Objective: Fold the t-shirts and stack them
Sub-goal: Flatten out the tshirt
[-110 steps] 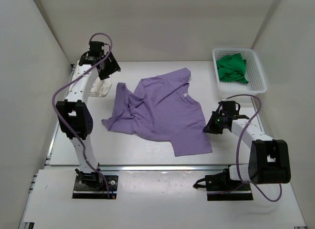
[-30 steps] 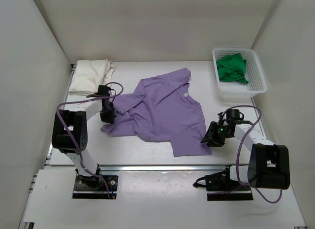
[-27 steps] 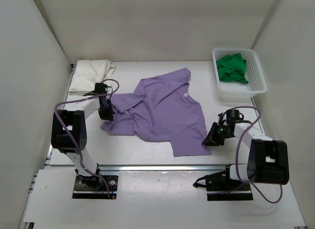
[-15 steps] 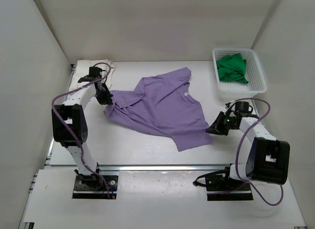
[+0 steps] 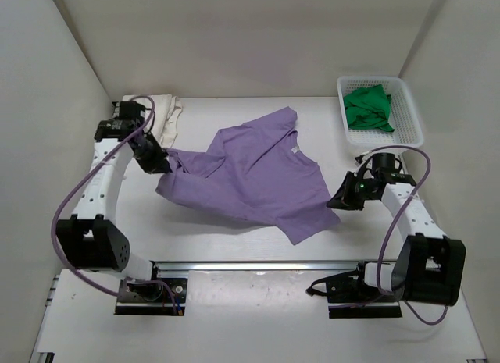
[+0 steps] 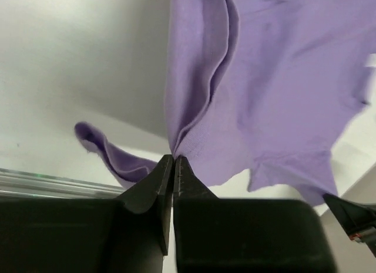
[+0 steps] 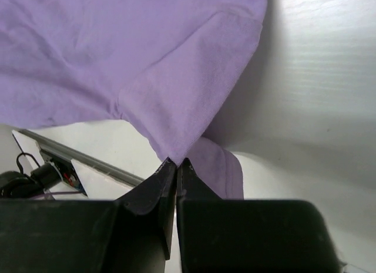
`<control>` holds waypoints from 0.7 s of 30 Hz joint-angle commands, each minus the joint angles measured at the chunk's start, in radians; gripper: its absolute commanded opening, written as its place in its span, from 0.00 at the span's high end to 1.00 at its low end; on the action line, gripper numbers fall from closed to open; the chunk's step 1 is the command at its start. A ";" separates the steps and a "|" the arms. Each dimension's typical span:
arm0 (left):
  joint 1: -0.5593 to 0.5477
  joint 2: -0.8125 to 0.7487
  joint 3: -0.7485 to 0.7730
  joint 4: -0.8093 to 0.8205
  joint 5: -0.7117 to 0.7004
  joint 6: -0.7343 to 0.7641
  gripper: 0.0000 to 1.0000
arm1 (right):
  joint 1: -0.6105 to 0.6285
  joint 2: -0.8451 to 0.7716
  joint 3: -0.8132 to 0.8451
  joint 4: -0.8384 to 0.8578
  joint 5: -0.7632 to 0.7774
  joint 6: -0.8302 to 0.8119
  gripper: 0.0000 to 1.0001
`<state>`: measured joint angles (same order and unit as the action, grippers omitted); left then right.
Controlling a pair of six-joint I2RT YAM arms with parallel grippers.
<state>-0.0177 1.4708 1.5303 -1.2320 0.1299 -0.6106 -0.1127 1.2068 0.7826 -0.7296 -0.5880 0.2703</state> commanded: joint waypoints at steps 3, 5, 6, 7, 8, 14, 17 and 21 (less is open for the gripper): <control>-0.031 0.192 -0.241 0.162 0.011 -0.086 0.86 | -0.027 0.137 0.072 0.074 -0.004 0.012 1.00; -0.031 0.317 -0.225 0.235 -0.022 -0.092 0.84 | -0.035 0.184 0.089 0.094 0.005 0.013 1.00; -0.036 0.348 -0.164 0.235 -0.045 -0.094 0.82 | -0.038 0.195 0.092 0.102 0.004 0.012 1.00; -0.033 0.400 -0.101 0.235 -0.046 -0.087 0.82 | -0.036 0.213 0.087 0.110 0.013 0.018 1.00; -0.039 0.448 -0.014 0.233 -0.053 -0.095 0.79 | -0.039 0.226 0.098 0.122 0.019 0.026 1.00; -0.056 0.681 0.339 0.220 -0.050 -0.110 0.44 | -0.022 0.261 0.138 0.147 0.051 0.029 1.00; -0.030 0.731 0.367 0.126 -0.102 -0.060 0.30 | -0.024 0.257 0.149 0.144 0.063 0.029 1.00; 0.013 0.410 0.031 0.289 -0.174 0.001 0.30 | -0.028 0.220 0.115 0.151 0.060 0.038 1.00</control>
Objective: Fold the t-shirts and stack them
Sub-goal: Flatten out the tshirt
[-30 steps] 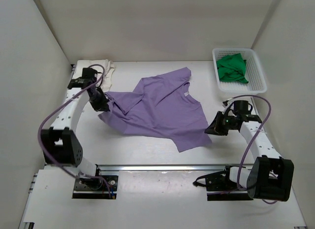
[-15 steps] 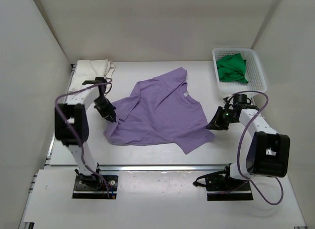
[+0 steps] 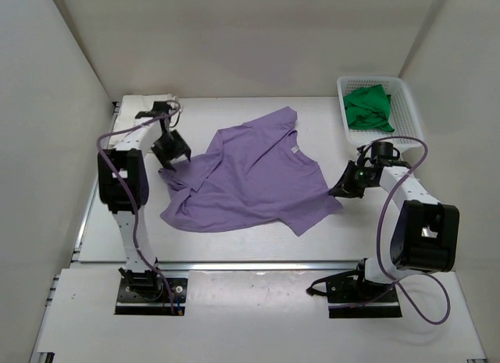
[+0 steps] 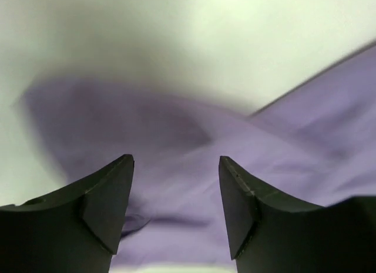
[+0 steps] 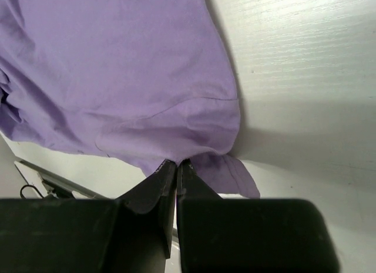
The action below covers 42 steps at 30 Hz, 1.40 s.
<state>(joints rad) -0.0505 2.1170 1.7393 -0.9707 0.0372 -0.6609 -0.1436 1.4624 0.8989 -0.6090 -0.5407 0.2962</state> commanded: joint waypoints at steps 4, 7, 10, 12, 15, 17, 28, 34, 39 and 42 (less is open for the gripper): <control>0.136 -0.512 -0.383 0.069 -0.037 0.050 0.63 | -0.016 -0.088 -0.090 0.046 -0.045 0.047 1.00; 0.083 -0.678 -0.541 0.032 -0.103 0.050 0.96 | -0.017 -0.149 -0.185 0.049 -0.050 0.067 1.00; 0.115 -0.774 -0.690 -0.011 -0.192 0.026 1.00 | -0.033 -0.194 -0.251 0.035 -0.053 0.077 1.00; 0.129 -0.798 -0.788 0.004 -0.198 0.029 1.00 | -0.030 -0.205 -0.250 0.032 -0.048 0.078 0.99; 0.116 -0.799 -0.915 0.182 -0.015 0.050 1.00 | -0.024 -0.191 -0.213 0.003 -0.032 0.049 1.00; 0.129 -0.827 -1.003 0.257 0.070 0.000 0.91 | -0.024 -0.198 -0.201 -0.008 -0.028 0.043 1.00; 0.147 -0.862 -1.080 0.420 0.040 -0.074 0.63 | 0.004 -0.203 -0.244 -0.001 -0.064 0.041 1.00; 0.147 -0.853 -1.043 0.374 -0.074 -0.020 0.66 | 0.002 -0.201 -0.239 0.000 -0.062 0.038 1.00; 0.146 -0.841 -1.050 0.372 -0.103 0.018 0.58 | 0.007 -0.189 -0.239 0.009 -0.067 0.044 1.00; 0.143 -0.830 -1.080 0.405 -0.076 0.014 0.53 | 0.007 -0.195 -0.242 0.009 -0.074 0.047 1.00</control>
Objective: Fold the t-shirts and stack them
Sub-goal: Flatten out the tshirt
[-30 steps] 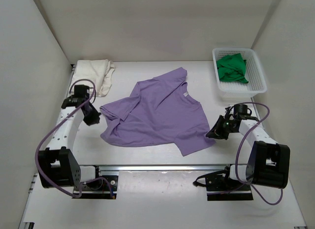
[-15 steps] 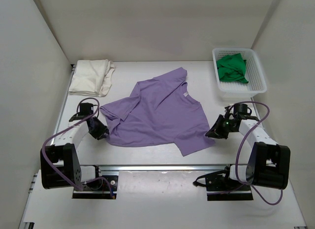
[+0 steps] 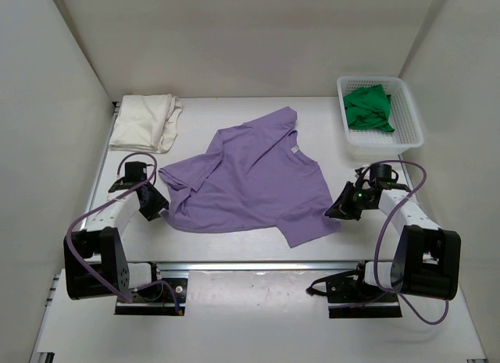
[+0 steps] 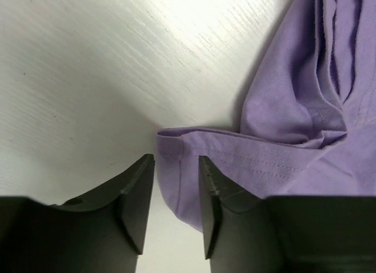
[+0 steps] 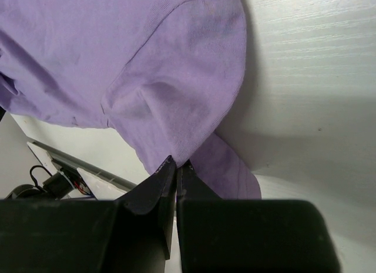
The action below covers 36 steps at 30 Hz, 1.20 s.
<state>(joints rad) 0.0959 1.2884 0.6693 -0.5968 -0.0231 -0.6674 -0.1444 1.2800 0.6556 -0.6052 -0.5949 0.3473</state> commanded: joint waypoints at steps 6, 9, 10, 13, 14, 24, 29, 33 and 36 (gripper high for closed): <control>-0.030 0.020 -0.040 0.107 0.029 0.009 0.51 | 0.019 -0.018 -0.007 0.010 -0.028 -0.011 1.00; -0.033 0.051 -0.054 0.117 0.035 -0.001 0.57 | 0.020 -0.021 -0.010 0.008 -0.022 -0.008 1.00; -0.032 0.057 -0.059 0.120 0.041 -0.006 0.58 | 0.022 -0.021 -0.008 0.012 -0.025 -0.011 1.00; -0.036 0.066 -0.073 0.129 0.025 -0.014 0.70 | 0.017 -0.019 -0.008 0.007 -0.025 -0.008 1.00; -0.033 0.066 -0.073 0.126 0.025 -0.008 0.77 | 0.016 -0.019 -0.010 0.001 -0.020 -0.007 1.00; -0.067 -0.109 0.024 -0.091 -0.001 -0.034 1.00 | -0.027 -0.120 -0.085 -0.062 0.030 -0.002 0.62; -0.085 -0.201 -0.008 -0.204 0.037 -0.075 1.00 | -0.075 -0.148 -0.059 -0.124 0.110 0.002 0.57; -0.134 -0.199 0.016 -0.216 0.052 -0.070 1.00 | -0.115 -0.113 0.025 -0.125 0.220 -0.005 0.53; -0.168 -0.181 0.048 -0.209 0.058 -0.058 1.00 | -0.095 -0.054 0.070 -0.142 0.234 -0.060 0.51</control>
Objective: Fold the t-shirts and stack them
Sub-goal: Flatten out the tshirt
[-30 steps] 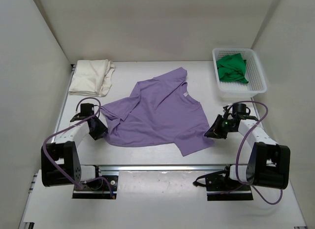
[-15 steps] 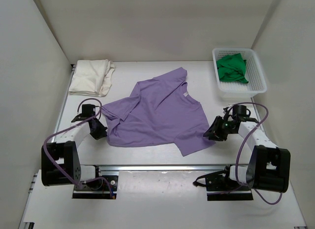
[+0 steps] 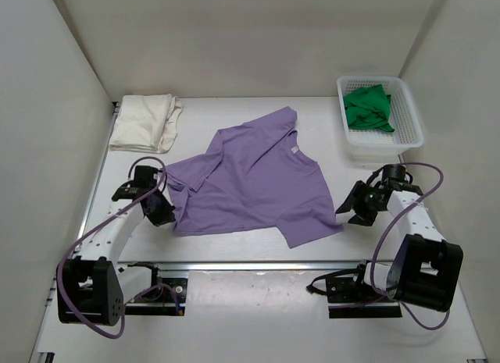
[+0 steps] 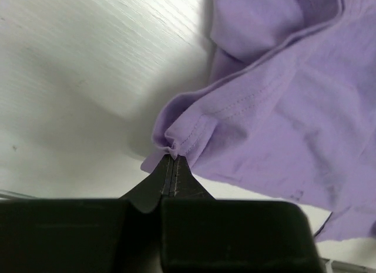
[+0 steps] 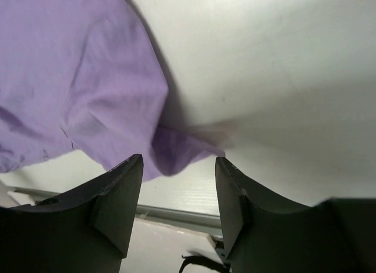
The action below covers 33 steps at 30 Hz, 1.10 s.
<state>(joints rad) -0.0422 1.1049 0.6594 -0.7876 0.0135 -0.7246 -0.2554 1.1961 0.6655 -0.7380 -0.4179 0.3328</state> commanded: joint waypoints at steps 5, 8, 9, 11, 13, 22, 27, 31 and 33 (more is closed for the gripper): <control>-0.113 0.049 0.140 -0.007 0.003 0.045 1.00 | 0.080 -0.019 0.051 0.031 -0.007 -0.106 0.51; -0.162 0.081 0.172 -0.007 0.023 0.065 1.00 | 0.056 -0.046 -0.018 0.063 -0.056 -0.085 0.51; -0.176 0.090 0.187 -0.016 0.019 0.073 1.00 | 0.023 -0.053 -0.064 0.087 -0.079 -0.045 0.51; -0.191 0.099 0.204 -0.013 0.026 0.094 1.00 | 0.011 -0.076 -0.070 0.074 -0.014 -0.017 0.53; -0.219 0.107 0.210 0.007 0.040 0.105 1.00 | -0.040 -0.038 -0.017 0.057 -0.040 -0.012 0.53; -0.124 0.188 0.154 0.087 0.279 0.186 1.00 | -0.014 -0.061 -0.015 0.108 0.032 -0.053 0.54; -0.127 0.154 0.102 0.114 0.281 0.183 1.00 | 0.315 -0.159 -0.016 0.100 0.296 -0.061 0.43; -0.107 0.113 0.039 0.157 0.290 0.136 1.00 | 0.269 -0.087 0.005 0.069 0.307 -0.052 0.56; -0.105 0.118 0.058 0.153 0.267 0.139 1.00 | 0.257 -0.122 0.016 0.046 0.320 -0.028 0.56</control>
<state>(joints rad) -0.1577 1.2526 0.7094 -0.6739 0.2733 -0.5766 0.0231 1.0954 0.6491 -0.6510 -0.1776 0.2882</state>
